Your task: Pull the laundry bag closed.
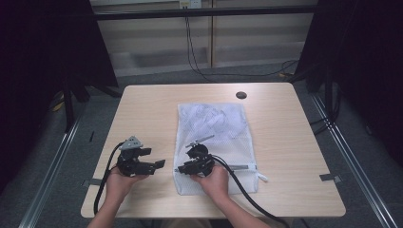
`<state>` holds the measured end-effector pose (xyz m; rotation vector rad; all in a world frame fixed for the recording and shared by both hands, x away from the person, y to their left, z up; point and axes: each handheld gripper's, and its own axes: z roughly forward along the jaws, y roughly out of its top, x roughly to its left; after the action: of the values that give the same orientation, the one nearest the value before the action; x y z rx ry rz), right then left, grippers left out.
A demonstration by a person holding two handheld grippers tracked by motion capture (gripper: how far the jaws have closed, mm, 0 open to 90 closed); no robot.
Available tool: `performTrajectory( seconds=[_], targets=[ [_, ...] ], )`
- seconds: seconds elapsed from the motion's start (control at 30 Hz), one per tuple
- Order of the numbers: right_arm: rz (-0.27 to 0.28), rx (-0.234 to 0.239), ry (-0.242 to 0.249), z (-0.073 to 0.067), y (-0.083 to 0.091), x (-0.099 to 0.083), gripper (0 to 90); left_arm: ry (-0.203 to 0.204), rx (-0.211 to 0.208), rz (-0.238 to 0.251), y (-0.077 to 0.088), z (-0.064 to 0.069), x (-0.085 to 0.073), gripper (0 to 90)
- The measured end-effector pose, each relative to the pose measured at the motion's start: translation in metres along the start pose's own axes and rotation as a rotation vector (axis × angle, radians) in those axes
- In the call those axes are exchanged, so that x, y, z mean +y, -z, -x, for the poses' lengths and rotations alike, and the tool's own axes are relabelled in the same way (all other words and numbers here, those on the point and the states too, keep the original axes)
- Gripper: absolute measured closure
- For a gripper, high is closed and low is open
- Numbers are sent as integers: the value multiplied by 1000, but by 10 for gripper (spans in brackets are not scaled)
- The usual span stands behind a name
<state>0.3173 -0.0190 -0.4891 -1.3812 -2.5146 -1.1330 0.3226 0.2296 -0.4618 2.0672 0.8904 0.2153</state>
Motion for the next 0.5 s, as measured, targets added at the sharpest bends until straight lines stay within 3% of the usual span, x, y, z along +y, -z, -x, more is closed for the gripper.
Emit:
performTrajectory(
  seconds=[0.23, 0.5],
  targets=[
    [-13, 14, -30, 0, -4, 2, 668, -1, -8, -8, -2, 1, -1, 203],
    [-6, 30, -33, -2, -4, 5, 698, 7, -24, -19, -4, 1, -1, 230]
  ],
)
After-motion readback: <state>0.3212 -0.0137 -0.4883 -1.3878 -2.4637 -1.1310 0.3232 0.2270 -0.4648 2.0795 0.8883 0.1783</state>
